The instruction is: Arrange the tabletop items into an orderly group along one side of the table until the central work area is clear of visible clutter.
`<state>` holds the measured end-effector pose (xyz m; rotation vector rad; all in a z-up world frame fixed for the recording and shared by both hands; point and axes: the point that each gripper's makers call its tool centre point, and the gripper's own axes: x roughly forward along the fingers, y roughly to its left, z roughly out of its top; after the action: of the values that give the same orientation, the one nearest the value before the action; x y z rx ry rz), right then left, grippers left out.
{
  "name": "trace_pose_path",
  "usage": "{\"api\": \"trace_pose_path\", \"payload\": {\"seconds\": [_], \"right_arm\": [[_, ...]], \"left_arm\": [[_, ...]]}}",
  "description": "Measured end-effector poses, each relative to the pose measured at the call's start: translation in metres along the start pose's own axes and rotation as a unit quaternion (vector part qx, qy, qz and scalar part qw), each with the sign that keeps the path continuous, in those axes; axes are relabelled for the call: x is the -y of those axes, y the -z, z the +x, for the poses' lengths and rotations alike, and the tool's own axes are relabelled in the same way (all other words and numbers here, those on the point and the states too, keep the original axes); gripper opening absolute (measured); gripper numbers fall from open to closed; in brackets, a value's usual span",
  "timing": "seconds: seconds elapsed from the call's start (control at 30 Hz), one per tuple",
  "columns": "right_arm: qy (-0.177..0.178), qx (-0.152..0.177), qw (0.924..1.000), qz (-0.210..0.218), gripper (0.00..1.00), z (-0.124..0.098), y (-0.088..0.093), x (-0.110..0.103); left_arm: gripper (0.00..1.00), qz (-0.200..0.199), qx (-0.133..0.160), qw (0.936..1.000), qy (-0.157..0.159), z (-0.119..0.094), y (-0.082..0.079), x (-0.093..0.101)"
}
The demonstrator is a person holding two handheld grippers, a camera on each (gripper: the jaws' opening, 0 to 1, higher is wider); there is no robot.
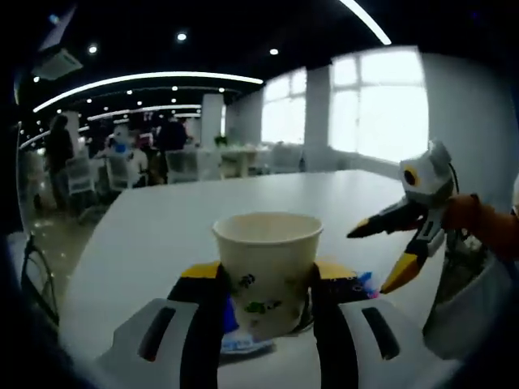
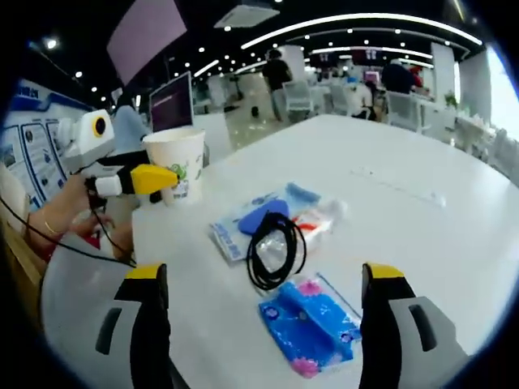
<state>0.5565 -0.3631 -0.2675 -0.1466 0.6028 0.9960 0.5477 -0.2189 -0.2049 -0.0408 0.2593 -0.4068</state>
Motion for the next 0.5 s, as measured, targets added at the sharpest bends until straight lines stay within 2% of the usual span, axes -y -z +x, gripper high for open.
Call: {"api": "trace_pose_path", "payload": {"seconds": [0.23,0.5], "right_arm": [[0.022,0.003,0.9997,0.013,0.99,0.001,0.003,0.013],[0.029,0.004,0.9993,0.023,0.99,0.001,0.008,0.017]], "left_arm": [[0.39,0.0,0.006,0.9997,-0.024,0.001,-0.006,-0.025],[0.39,0.002,0.018,0.9982,-0.056,0.004,-0.011,-0.048]]}}
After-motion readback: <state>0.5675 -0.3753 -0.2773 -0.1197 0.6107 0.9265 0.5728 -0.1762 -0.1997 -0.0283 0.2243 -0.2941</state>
